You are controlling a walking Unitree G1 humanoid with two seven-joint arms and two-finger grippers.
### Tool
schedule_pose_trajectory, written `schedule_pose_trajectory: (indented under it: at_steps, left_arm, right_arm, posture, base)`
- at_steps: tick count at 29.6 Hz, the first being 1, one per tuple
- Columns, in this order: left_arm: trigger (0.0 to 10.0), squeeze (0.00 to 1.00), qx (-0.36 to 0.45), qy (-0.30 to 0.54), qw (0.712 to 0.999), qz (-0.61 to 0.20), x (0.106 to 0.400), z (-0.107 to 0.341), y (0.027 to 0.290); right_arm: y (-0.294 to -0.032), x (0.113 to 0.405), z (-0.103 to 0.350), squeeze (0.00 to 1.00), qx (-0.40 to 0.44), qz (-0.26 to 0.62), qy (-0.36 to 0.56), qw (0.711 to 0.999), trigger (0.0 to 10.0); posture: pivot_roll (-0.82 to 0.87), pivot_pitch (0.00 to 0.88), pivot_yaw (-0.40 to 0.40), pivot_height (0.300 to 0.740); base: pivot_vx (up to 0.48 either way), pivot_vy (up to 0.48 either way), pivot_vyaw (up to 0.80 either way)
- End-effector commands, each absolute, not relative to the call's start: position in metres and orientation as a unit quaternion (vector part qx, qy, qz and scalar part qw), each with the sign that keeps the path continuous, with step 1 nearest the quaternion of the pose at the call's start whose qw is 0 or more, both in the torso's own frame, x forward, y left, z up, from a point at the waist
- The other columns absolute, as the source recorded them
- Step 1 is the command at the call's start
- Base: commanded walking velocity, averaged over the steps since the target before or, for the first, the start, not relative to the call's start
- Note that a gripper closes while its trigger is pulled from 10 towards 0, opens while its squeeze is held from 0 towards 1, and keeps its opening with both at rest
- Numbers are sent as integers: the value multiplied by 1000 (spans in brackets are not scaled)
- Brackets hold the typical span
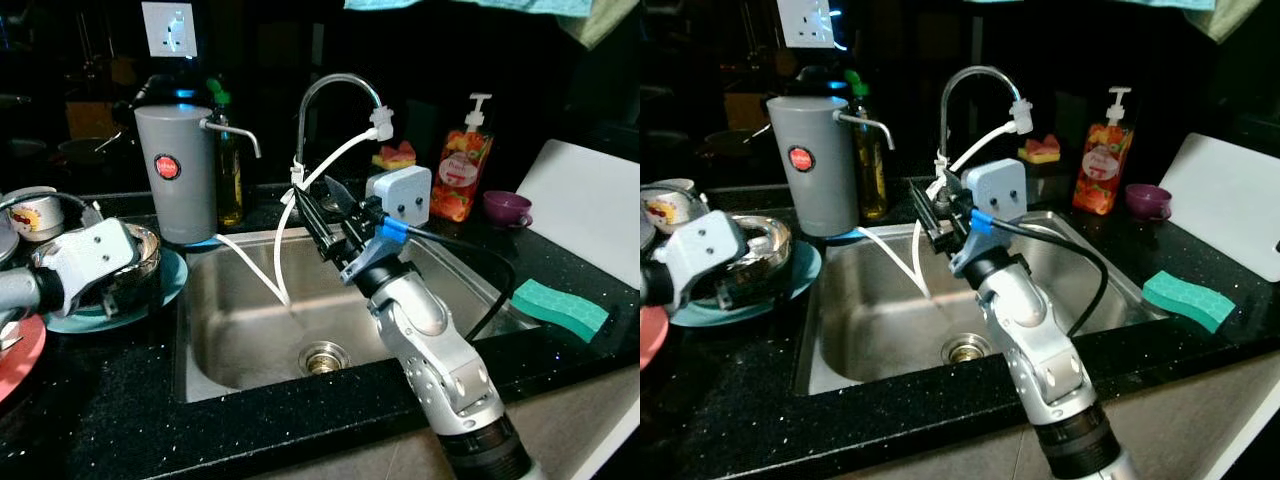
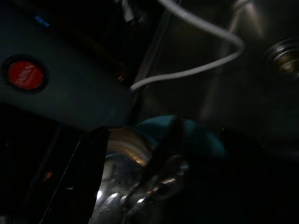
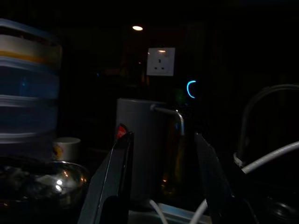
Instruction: Kitchen organization
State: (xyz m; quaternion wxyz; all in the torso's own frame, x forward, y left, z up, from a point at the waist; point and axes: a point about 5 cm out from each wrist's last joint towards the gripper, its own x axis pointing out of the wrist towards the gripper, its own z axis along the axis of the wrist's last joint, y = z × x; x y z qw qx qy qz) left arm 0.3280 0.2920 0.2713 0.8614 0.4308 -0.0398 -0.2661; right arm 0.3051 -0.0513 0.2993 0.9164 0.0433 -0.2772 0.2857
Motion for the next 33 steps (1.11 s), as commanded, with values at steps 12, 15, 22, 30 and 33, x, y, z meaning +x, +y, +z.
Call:
schedule_pose_trajectory:
  at_steps: [12, 15, 22, 30, 33]
  left_arm:
    - [0, 0, 449, 0, 867, -214, 332, 279, 321]
    - [0, 0, 445, -1, 869, -216, 331, 280, 323]
    - [0, 0, 402, -63, 883, -236, 333, 291, 313]
    - [0, 0, 396, -137, 884, -209, 334, 318, 307]
    - [0, 0, 400, -181, 878, -191, 335, 338, 301]
  right_arm:
    - [-54, 299, 295, 0, 59, 280, -271, 919, 10000]
    - [-55, 299, 295, 0, 60, 280, -271, 919, 10000]
    - [-52, 299, 293, 0, 61, 284, -267, 919, 10000]
    - [-53, 299, 294, 0, 62, 282, -267, 919, 10000]
    - [-55, 299, 293, 0, 63, 280, -266, 920, 10000]
  posture:
    - [86, 0, -29, 740]
    - [86, 0, -29, 740]
    - [98, 0, -35, 740]
    - [89, 0, -30, 740]
    - [86, 0, -29, 740]
  base:
    - [0, 0, 0]
    - [0, 0, 0]
    - [0, 0, 0]
    - [0, 0, 0]
    - [0, 0, 0]
